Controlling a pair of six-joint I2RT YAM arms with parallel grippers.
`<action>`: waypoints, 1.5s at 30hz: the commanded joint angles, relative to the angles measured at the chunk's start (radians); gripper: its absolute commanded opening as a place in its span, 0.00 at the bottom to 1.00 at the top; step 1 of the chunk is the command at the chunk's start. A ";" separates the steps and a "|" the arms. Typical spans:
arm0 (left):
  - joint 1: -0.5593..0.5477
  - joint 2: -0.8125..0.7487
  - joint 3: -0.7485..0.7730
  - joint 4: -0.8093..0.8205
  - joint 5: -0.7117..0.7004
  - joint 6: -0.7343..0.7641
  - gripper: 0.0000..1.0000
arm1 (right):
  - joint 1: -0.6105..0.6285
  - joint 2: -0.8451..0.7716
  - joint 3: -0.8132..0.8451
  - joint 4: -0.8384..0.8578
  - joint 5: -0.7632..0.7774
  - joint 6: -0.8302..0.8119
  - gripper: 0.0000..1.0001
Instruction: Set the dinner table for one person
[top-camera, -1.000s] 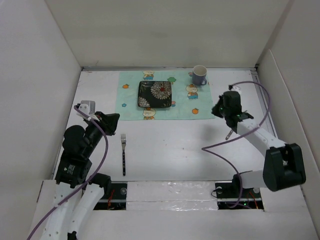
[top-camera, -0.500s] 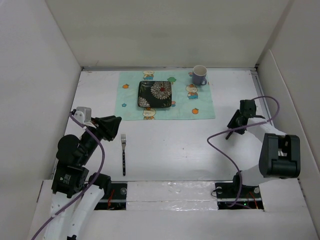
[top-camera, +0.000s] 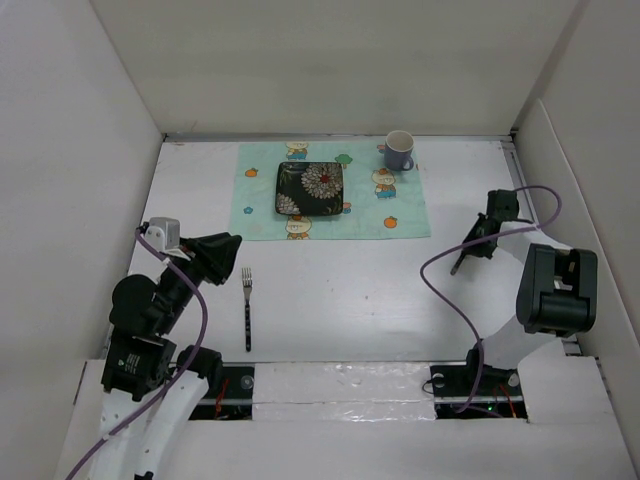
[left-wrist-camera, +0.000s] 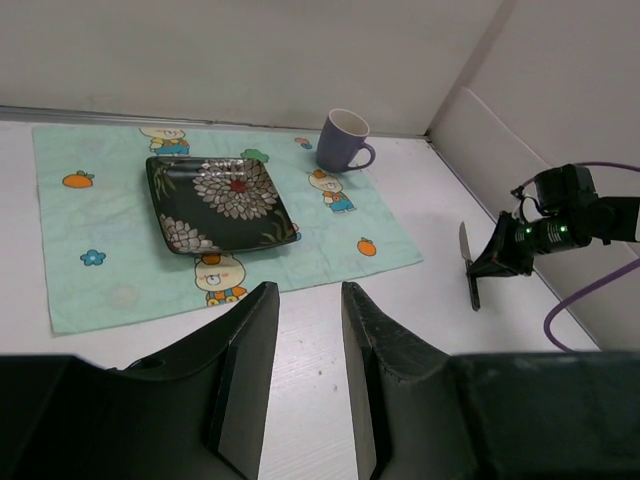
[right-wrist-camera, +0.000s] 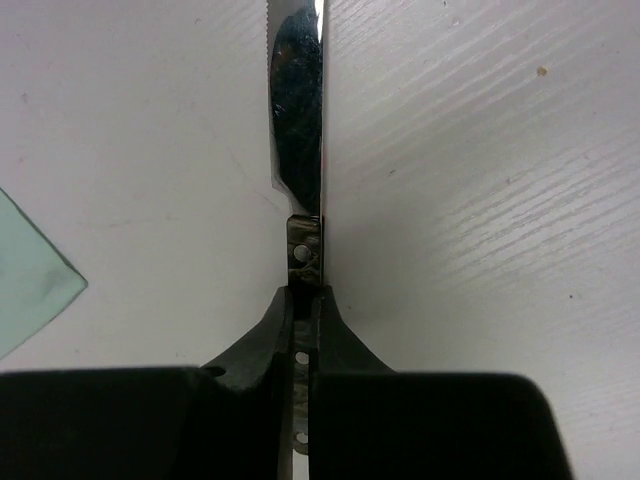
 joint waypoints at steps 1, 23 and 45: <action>-0.004 -0.011 0.011 0.031 -0.018 0.012 0.29 | -0.003 -0.039 -0.029 -0.017 0.000 -0.001 0.00; -0.004 0.107 -0.009 0.019 -0.099 0.012 0.32 | 0.613 0.040 0.571 -0.027 -0.032 -0.084 0.00; 0.037 0.231 -0.012 0.020 -0.080 0.007 0.32 | 0.497 0.599 0.867 0.002 -0.196 -0.047 0.00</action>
